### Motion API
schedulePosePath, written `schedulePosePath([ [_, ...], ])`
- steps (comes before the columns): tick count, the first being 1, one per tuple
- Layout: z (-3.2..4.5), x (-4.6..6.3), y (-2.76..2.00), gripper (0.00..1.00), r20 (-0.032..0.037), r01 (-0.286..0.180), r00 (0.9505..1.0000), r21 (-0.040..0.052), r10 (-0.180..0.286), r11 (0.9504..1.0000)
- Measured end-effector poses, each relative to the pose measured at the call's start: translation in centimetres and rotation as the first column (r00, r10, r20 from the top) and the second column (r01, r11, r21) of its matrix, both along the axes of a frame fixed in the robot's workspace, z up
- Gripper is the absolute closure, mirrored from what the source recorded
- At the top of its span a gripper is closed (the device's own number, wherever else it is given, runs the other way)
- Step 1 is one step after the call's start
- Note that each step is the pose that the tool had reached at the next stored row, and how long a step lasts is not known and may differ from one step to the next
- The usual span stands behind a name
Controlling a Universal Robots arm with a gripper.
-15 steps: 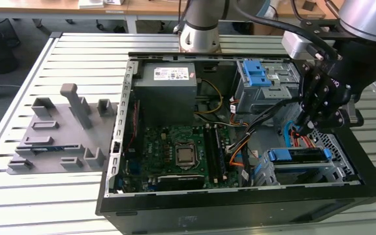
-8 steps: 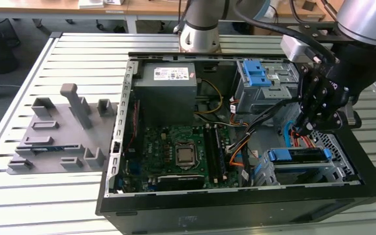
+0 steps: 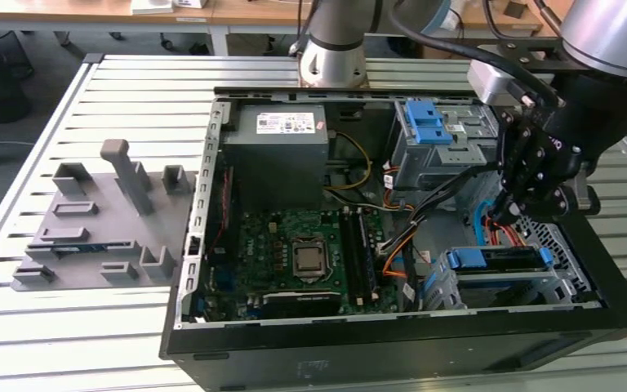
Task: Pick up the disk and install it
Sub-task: 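Insert the second disk wire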
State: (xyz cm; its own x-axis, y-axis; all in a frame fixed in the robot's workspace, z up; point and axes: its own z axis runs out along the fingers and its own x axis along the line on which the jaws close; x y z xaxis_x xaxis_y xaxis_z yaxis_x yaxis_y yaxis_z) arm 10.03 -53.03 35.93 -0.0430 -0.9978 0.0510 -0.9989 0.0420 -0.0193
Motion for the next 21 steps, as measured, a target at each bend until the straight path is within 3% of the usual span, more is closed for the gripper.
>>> schedulePosePath([
  [7, -0.12, 0.0, -0.18, 0.84, 0.0000, 0.000, 1.0000, 0.0195, 0.000, 0.9998],
  [12, -0.65, 0.0, -0.81, 0.84, 0.0000, -0.007, 1.0000, 0.0203, 0.007, 0.9998],
  [21, -1.07, 0.0, -1.44, 0.84, 0.0001, -0.032, 0.9995, 0.0204, 0.032, 0.9993],
])
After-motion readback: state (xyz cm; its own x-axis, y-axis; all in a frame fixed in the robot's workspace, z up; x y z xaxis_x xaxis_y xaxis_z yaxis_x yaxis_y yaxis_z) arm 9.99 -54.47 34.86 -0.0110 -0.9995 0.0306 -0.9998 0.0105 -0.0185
